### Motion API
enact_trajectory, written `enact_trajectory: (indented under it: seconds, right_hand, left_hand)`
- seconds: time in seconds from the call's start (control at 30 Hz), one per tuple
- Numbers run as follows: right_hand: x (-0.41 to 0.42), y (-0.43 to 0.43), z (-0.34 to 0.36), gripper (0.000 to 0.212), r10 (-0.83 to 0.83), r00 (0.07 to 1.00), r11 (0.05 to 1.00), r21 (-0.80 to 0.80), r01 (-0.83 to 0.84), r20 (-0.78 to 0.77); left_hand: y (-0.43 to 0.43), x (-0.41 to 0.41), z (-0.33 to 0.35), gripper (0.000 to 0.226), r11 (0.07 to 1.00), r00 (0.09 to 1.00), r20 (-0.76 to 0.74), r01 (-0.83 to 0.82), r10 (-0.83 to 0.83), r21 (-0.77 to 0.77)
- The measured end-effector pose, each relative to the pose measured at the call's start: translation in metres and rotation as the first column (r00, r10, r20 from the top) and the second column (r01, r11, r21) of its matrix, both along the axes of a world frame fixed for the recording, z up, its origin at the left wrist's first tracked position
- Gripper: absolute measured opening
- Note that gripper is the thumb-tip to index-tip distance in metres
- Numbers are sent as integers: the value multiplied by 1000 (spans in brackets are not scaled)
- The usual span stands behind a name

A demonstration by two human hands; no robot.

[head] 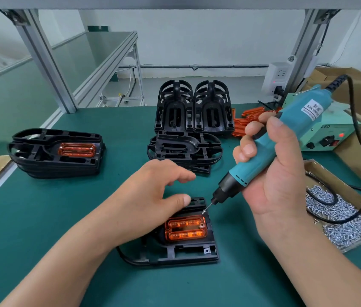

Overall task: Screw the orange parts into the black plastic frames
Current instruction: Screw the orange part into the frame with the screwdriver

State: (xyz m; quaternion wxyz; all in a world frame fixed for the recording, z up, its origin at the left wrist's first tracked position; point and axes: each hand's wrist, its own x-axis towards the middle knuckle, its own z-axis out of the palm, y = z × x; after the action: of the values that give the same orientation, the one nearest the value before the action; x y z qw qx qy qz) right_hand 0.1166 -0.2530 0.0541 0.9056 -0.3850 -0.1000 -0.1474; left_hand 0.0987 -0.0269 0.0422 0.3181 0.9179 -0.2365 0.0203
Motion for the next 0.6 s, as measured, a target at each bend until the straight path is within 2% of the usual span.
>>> enact_trajectory:
  seconds: [0.13, 0.2, 0.6]
  right_hand:
    - [0, 2, -2, 3, 28, 1000, 999, -32, -28, -7]
    - [0, 2, -3, 3, 46, 999, 998, -51, -47, -10]
    - [-4, 10, -2, 5, 108, 994, 982, -156, -102, 29]
  left_hand:
    - [4, 2, -6, 55, 969, 994, -79, 98, -82, 228]
    - [3, 2, -9, 58, 953, 988, -121, 122, -91, 279]
    - [0, 5, -10, 49, 958, 983, -172, 112, -68, 263]
